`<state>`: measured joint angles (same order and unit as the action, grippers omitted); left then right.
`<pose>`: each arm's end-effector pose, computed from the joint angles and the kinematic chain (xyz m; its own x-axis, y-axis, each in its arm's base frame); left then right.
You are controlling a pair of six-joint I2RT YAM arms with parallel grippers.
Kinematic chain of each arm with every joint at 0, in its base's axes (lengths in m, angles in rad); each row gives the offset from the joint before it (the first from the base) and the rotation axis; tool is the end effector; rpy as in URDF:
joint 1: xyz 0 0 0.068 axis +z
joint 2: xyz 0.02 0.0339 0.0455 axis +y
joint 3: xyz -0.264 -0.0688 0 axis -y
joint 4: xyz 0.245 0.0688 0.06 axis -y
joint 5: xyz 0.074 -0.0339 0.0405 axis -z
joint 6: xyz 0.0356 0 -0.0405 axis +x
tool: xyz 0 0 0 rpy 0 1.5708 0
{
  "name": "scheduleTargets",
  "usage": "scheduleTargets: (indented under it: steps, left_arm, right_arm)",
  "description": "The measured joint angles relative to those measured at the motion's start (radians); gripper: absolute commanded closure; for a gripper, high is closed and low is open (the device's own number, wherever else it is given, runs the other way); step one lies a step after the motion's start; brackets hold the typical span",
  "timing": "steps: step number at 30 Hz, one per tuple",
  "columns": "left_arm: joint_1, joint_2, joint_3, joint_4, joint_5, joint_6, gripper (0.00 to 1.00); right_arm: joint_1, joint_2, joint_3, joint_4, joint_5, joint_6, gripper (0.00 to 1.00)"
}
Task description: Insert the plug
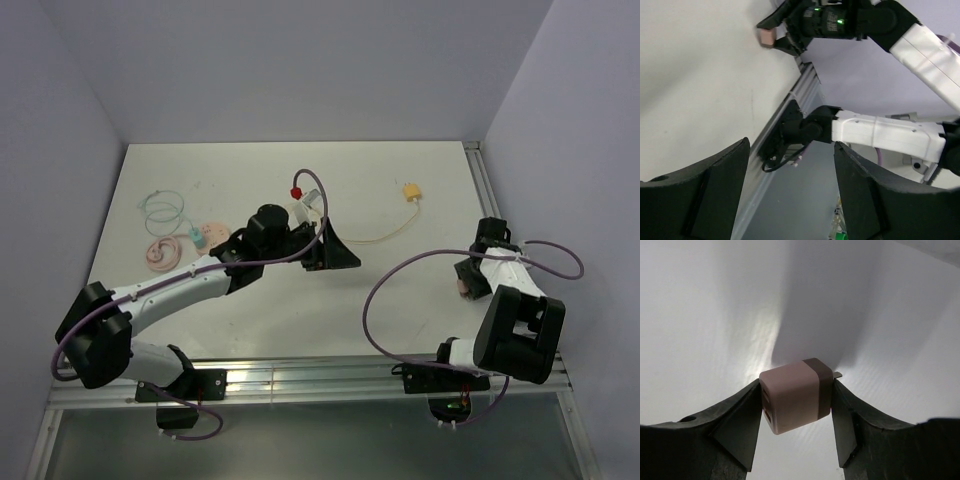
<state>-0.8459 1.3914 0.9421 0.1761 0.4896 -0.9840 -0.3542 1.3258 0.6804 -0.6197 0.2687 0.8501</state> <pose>0.2004 -0.2515 0.2925 -0.8992 -0.0932 -0.4275 0.3831 0.3045 -0.8721 0.2034 -0.0853 0.1669 -0.2827 0.8769 -0.3888 0.9422 0.3299 0.0591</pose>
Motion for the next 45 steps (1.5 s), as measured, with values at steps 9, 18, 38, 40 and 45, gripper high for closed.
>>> scheduleTargets:
  steps: [9, 18, 38, 40, 45]
  left_arm:
    - [0.024, -0.138, -0.101, -0.035, -0.155, 0.059, 0.27]
    - [0.024, -0.303, -0.293, -0.013, -0.311, 0.112, 0.26]
    - [-0.224, -0.528, -0.426, 0.075, -0.743, 0.225, 0.31]
    - [-0.240, -0.546, -0.454, 0.091, -0.782, 0.236, 0.31]
    - [-0.291, -0.547, -0.471, 0.106, -0.892, 0.287, 0.30]
  right_arm:
    - [0.162, -0.034, 0.113, 0.065, -0.151, -0.059, 1.00]
    - [0.388, -0.022, 0.194, 0.228, -0.457, -0.032, 1.00]
    - [0.820, -0.024, 0.195, 0.530, -0.719, 0.108, 1.00]
    - [0.856, -0.031, 0.195, 0.535, -0.715, 0.128, 1.00]
    - [0.940, -0.080, 0.191, 0.558, -0.679, 0.203, 1.00]
